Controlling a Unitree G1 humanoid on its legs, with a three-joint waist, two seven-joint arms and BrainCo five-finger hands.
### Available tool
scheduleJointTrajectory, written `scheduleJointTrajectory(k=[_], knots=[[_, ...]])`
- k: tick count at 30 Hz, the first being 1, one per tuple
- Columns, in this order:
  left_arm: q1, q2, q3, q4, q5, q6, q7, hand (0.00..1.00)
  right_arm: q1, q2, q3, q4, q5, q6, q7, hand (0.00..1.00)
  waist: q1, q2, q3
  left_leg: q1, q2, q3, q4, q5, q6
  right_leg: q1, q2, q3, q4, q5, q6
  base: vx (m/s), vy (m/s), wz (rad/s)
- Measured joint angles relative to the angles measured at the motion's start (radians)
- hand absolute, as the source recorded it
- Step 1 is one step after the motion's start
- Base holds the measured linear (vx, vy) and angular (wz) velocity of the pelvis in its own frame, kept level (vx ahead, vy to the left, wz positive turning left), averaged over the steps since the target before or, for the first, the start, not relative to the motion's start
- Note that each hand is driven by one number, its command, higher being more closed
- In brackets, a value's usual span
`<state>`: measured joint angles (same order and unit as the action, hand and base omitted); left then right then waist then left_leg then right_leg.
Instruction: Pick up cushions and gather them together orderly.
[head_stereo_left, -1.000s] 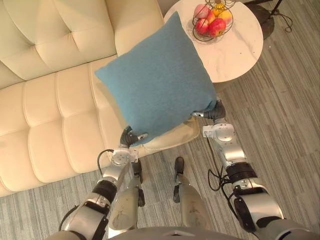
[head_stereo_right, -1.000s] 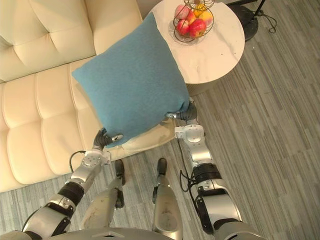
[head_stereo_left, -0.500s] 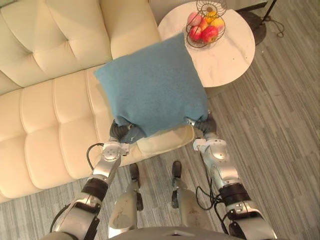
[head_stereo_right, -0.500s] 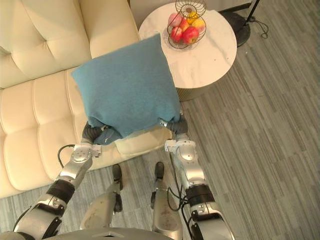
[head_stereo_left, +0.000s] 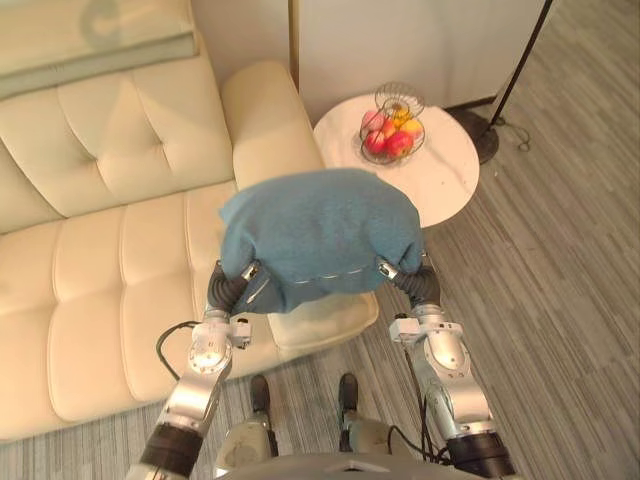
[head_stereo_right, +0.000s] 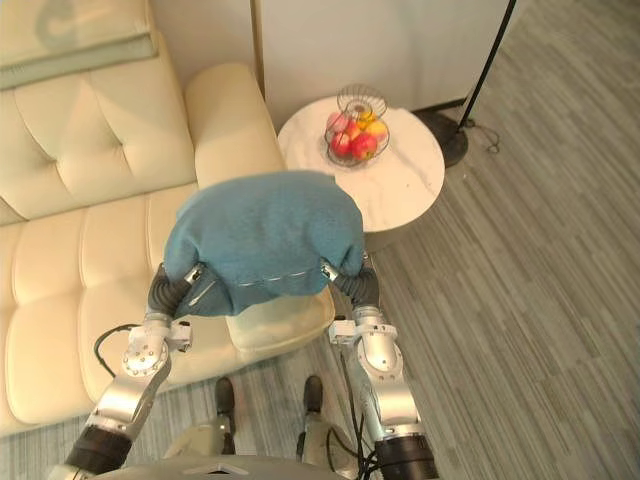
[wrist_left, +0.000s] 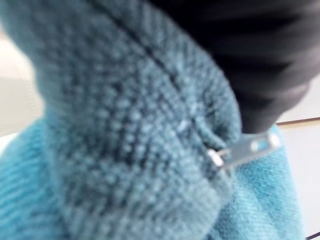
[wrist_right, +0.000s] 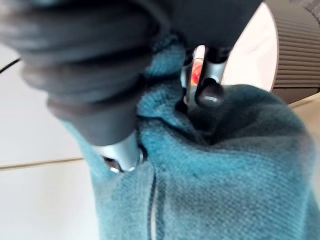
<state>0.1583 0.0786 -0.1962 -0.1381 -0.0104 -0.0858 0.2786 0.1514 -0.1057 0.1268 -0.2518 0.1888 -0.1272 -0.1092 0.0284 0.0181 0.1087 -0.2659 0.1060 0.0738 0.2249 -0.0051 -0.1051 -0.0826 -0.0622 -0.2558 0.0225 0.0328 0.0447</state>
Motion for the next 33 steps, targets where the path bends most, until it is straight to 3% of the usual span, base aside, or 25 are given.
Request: scheduleJointTrajectory(k=[2, 3, 4, 5, 7, 8, 9, 10, 11, 12, 14, 15, 16, 17, 18, 19, 20, 21, 22, 26, 28, 30, 32, 33], knots=[[0.017, -0.010, -0.001, -0.052, -0.034, -0.019, 0.001, 1.00, -0.002, -0.003, 0.000, -0.051, 0.000, -0.007, 0.000, 1.00, 0.013, 0.004, -0.007, -0.030, 0.035, 0.058, 0.027, -0.070, 0.040, 0.011, -0.010, -0.069, 0.010, -0.007, -0.001, -0.11, 0.097, 0.93], [0.017, -0.011, 0.000, -0.053, -0.057, -0.037, 0.001, 1.00, -0.017, -0.004, 0.003, -0.049, 0.000, -0.021, -0.001, 1.00, 0.022, -0.010, -0.017, -0.040, 0.050, 0.133, 0.066, -0.100, 0.073, 0.012, -0.045, -0.106, 0.014, -0.006, 0.000, -0.05, 0.120, 0.78], [0.018, -0.011, 0.000, -0.053, -0.063, -0.040, 0.001, 1.00, -0.025, -0.005, 0.003, -0.046, 0.000, -0.022, -0.001, 1.00, 0.024, -0.011, -0.017, -0.045, 0.056, 0.144, 0.080, -0.106, 0.086, 0.011, -0.055, -0.112, 0.018, -0.006, 0.001, -0.04, 0.174, 0.71], [0.018, -0.011, 0.002, -0.049, -0.080, -0.045, 0.002, 1.00, -0.055, -0.008, 0.005, -0.036, -0.001, -0.022, -0.003, 1.00, 0.027, -0.015, -0.016, -0.053, 0.074, 0.173, 0.129, -0.121, 0.109, 0.011, -0.097, -0.128, 0.028, 0.001, 0.012, -0.06, 0.297, 0.52], [0.017, -0.022, 0.006, -0.047, -0.100, -0.053, 0.004, 1.00, -0.111, -0.030, 0.007, 0.000, -0.004, -0.033, -0.004, 1.00, 0.019, -0.017, -0.017, -0.044, 0.132, 0.211, 0.177, -0.127, 0.100, 0.011, -0.182, -0.147, 0.026, 0.033, 0.064, -0.08, 0.521, 0.67], [0.016, -0.039, 0.003, -0.045, -0.107, -0.057, 0.006, 1.00, -0.124, -0.053, 0.007, 0.005, -0.015, -0.034, -0.011, 1.00, 0.006, 0.021, -0.042, -0.041, 0.186, 0.230, 0.161, -0.116, 0.084, 0.010, -0.207, -0.173, 0.016, 0.058, 0.108, -0.05, 0.370, 0.65], [0.015, -0.046, 0.000, -0.042, -0.107, -0.058, 0.007, 1.00, -0.125, -0.062, 0.006, 0.009, -0.022, -0.038, -0.012, 1.00, -0.002, 0.039, -0.054, -0.041, 0.205, 0.246, 0.146, -0.078, 0.022, 0.012, -0.214, -0.186, 0.012, 0.065, 0.126, 0.00, 0.542, 0.89], [-0.013, -0.042, -0.002, -0.010, -0.110, -0.064, 0.007, 1.00, -0.127, -0.049, 0.001, 0.053, -0.031, -0.052, -0.016, 1.00, -0.014, 0.018, -0.065, -0.052, 0.141, 0.250, 0.142, -0.068, 0.001, 0.016, -0.269, -0.195, 0.000, 0.089, 0.124, 0.02, 0.447, 0.67], [-0.019, -0.027, -0.001, 0.005, -0.116, -0.064, 0.009, 1.00, -0.130, -0.034, 0.001, 0.079, -0.040, -0.050, -0.017, 1.00, -0.015, -0.001, -0.068, -0.054, 0.113, 0.251, 0.134, -0.065, 0.014, 0.018, -0.283, -0.190, -0.005, 0.098, 0.114, 0.09, 0.591, 0.81], [-0.022, 0.008, 0.000, 0.033, -0.123, -0.064, 0.019, 1.00, -0.131, 0.007, 0.000, 0.136, -0.054, -0.035, -0.018, 1.00, -0.010, -0.037, -0.080, -0.078, 0.076, 0.235, 0.164, -0.083, 0.048, 0.034, -0.284, -0.200, -0.003, 0.101, 0.114, 0.07, 0.244, 0.43], [-0.022, 0.015, 0.000, 0.044, -0.124, -0.064, 0.021, 1.00, -0.129, 0.021, 0.000, 0.168, -0.073, -0.020, -0.018, 1.00, 0.003, -0.052, -0.076, -0.095, 0.060, 0.231, 0.217, -0.125, 0.074, 0.023, -0.314, -0.190, 0.046, 0.122, 0.120, 0.04, 0.279, 0.24], [-0.022, 0.016, -0.001, 0.059, -0.124, -0.065, 0.021, 1.00, -0.125, 0.028, 0.001, 0.195, -0.079, -0.013, -0.018, 1.00, 0.010, -0.054, -0.074, -0.099, 0.040, 0.236, 0.247, -0.155, 0.100, -0.025, -0.359, -0.159, 0.158, 0.127, 0.114, -0.01, 0.460, 0.06], [-0.022, 0.019, -0.001, 0.074, -0.123, -0.064, 0.020, 1.00, -0.124, 0.029, 0.001, 0.212, -0.080, -0.002, -0.018, 1.00, 0.013, -0.054, -0.073, -0.087, 0.022, 0.251, 0.249, -0.170, 0.117, -0.078, -0.395, -0.119, 0.250, 0.152, 0.075, -0.02, 0.414, -0.06], [-0.020, 0.020, -0.001, 0.081, -0.123, -0.064, 0.020, 1.00, -0.125, 0.030, 0.004, 0.227, -0.080, 0.000, -0.018, 1.00, 0.016, -0.051, -0.068, -0.072, 0.013, 0.260, 0.241, -0.177, 0.128, -0.118, -0.409, -0.090, 0.309, 0.173, 0.009, -0.01, 0.316, -0.20], [-0.017, 0.023, 0.000, 0.082, -0.123, -0.063, 0.020, 1.00, -0.124, 0.035, 0.007, 0.239, -0.079, 0.002, -0.018, 1.00, 0.013, -0.047, -0.058, -0.055, 0.008, 0.263, 0.230, -0.190, 0.138, -0.161, -0.403, -0.037, 0.394, 0.141, -0.027, -0.01, 0.286, -0.14], [-0.012, 0.026, -0.001, 0.083, -0.123, -0.063, 0.019, 1.00, -0.114, 0.046, 0.008, 0.242, -0.079, 0.004, -0.018, 1.00, -0.003, -0.051, -0.029, -0.005, -0.012, 0.265, 0.185, -0.185, 0.145, -0.210, -0.341, 0.043, 0.541, -0.005, 0.013, -0.02, 0.282, -0.03], [-0.010, 0.026, -0.001, 0.083, -0.123, -0.062, 0.015, 1.00, -0.109, 0.054, 0.007, 0.241, -0.079, 0.004, -0.017, 1.00, -0.008, -0.053, -0.022, 0.013, -0.024, 0.264, 0.158, -0.180, 0.148, -0.221, -0.304, 0.059, 0.571, -0.057, 0.018, -0.01, 0.268, 0.13], [-0.005, 0.027, -0.002, 0.083, -0.123, -0.061, 0.003, 1.00, -0.101, 0.054, 0.007, 0.238, -0.078, 0.004, -0.015, 1.00, -0.022, -0.055, -0.021, 0.035, -0.047, 0.264, 0.108, -0.166, 0.152, -0.240, -0.226, 0.070, 0.578, -0.135, 0.028, 0.02, 0.176, 0.21], [-0.003, 0.032, -0.004, 0.083, -0.122, -0.061, -0.006, 1.00, -0.099, 0.052, 0.006, 0.232, -0.076, 0.004, -0.014, 1.00, -0.037, -0.063, -0.023, 0.049, -0.068, 0.265, 0.066, -0.156, 0.152, -0.252, -0.167, 0.070, 0.551, -0.172, 0.038, 0.03, 0.104, 0.22], [-0.003, 0.042, -0.016, 0.082, -0.120, -0.047, -0.035, 1.00, -0.092, 0.035, -0.013, 0.226, -0.067, 0.002, -0.005, 1.00, -0.047, -0.050, -0.010, 0.089, -0.111, 0.264, -0.031, -0.142, 0.155, -0.300, -0.046, 0.024, 0.399, -0.176, 0.014, 0.10, 0.084, 0.06], [-0.003, 0.046, -0.023, 0.082, -0.118, -0.045, -0.043, 1.00, -0.074, 0.035, -0.015, 0.219, -0.058, 0.002, -0.004, 1.00, -0.054, -0.051, -0.010, 0.111, -0.130, 0.253, -0.061, -0.133, 0.150, -0.297, -0.033, 0.029, 0.336, -0.151, 0.004, 0.21, 0.039, 0.30], [0.010, 0.046, -0.038, 0.065, -0.111, -0.045, -0.054, 1.00, 0.013, 0.034, -0.020, 0.129, -0.025, 0.003, 0.000, 1.00, -0.068, -0.052, -0.011, 0.149, -0.165, 0.219, -0.067, -0.138, 0.156, -0.278, -0.038, 0.062, 0.297, -0.121, -0.028, 0.34, -0.028, 0.69], [0.046, 0.035, -0.045, 0.025, -0.109, -0.045, -0.074, 1.00, 0.086, 0.035, -0.022, 0.053, 0.013, 0.002, 0.012, 1.00, -0.083, -0.036, -0.018, 0.157, -0.156, 0.174, -0.012, -0.188, 0.146, -0.233, -0.035, 0.039, 0.305, -0.091, -0.041, 0.49, -0.104, 0.62], [0.055, 0.027, -0.046, 0.012, -0.109, -0.045, -0.076, 1.00, 0.103, 0.034, -0.023, 0.025, 0.024, 0.003, 0.014, 1.00, -0.082, -0.024, -0.020, 0.153, -0.131, 0.173, 0.033, -0.205, 0.122, -0.210, -0.026, 0.011, 0.306, -0.097, -0.043, 0.52, -0.122, 0.52]])
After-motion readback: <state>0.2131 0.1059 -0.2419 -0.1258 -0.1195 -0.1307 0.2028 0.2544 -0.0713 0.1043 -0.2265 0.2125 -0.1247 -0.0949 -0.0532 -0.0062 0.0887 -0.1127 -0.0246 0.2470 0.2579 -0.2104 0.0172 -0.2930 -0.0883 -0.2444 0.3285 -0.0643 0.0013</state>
